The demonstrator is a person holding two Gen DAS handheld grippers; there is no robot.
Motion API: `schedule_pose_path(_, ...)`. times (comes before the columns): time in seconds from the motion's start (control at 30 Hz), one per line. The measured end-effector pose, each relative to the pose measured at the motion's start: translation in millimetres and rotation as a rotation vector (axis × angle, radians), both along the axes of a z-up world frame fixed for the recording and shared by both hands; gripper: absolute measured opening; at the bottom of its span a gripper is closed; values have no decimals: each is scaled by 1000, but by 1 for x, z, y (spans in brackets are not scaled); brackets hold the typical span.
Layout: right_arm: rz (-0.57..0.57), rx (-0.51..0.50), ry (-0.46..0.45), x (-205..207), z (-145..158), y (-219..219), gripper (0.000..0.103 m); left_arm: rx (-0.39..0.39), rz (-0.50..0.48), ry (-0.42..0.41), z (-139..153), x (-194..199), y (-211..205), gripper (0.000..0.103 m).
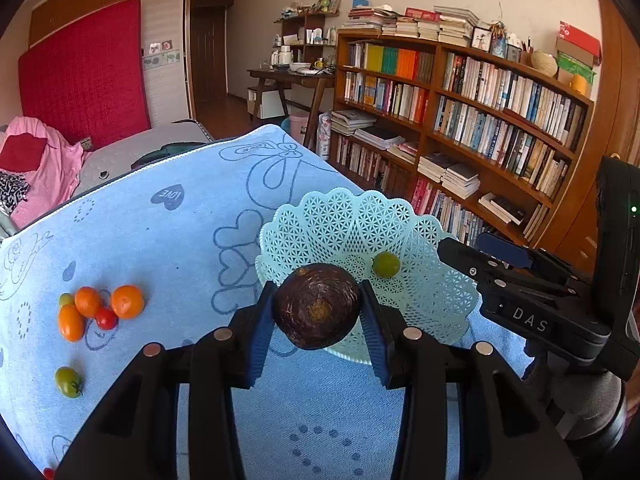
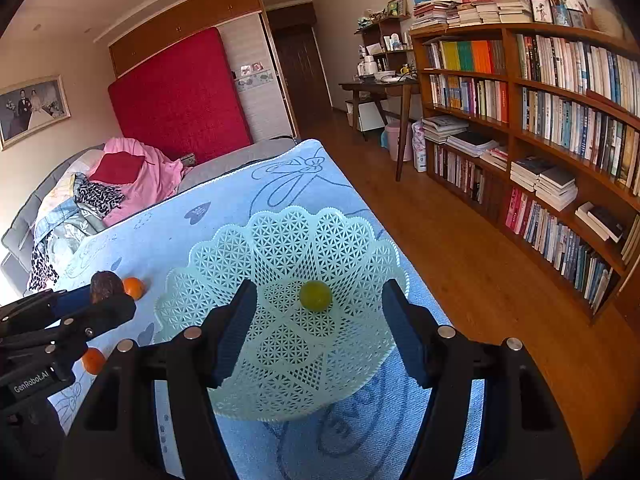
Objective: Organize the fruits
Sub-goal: 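Carry both fruits to the lace basket and release them inside, then grasp the red tomato with the left tool while the right tool grasps a tangerine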
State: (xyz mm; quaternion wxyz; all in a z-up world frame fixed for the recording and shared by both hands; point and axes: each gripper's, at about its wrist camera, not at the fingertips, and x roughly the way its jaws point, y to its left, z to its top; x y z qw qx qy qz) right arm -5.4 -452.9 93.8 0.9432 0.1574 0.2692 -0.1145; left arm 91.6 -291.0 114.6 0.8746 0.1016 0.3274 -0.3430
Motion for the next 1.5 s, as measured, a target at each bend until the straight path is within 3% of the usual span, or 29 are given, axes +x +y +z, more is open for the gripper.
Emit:
schedule_pose_path(0.2, -15, 12, -2, -2, 0, -4, 67, 6, -17, 26, -8, 5, -16, 43)
schedule_pose_path(0.33, -17, 14, -4, -3, 0, -5, 68, -9, 6, 26, -6, 8, -11, 73)
schedule_pose_path(0.53, -22, 16, -20, -6, 5, -4, 69, 2, 93, -38, 4, 10, 6, 89)
schedule_pose_path(0.63, -29, 20, -39, -9, 8, -4, 76, 0, 155, -64, 9, 13, 19, 91)
schedule_pose_path(0.87, -27, 21, -84, -18, 17, 2, 78, -36, 245, -91, 26, 16, 53, 96)
schedule_pose_path(0.97, -24, 24, -111, -22, 22, 5, 84, -37, 292, -101, 33, 17, 67, 98)
schedule_pose_path(1.5, 101, 11, -131, -25, 35, 49, 86, 19, 515, -165, 43, 5, 160, 98)
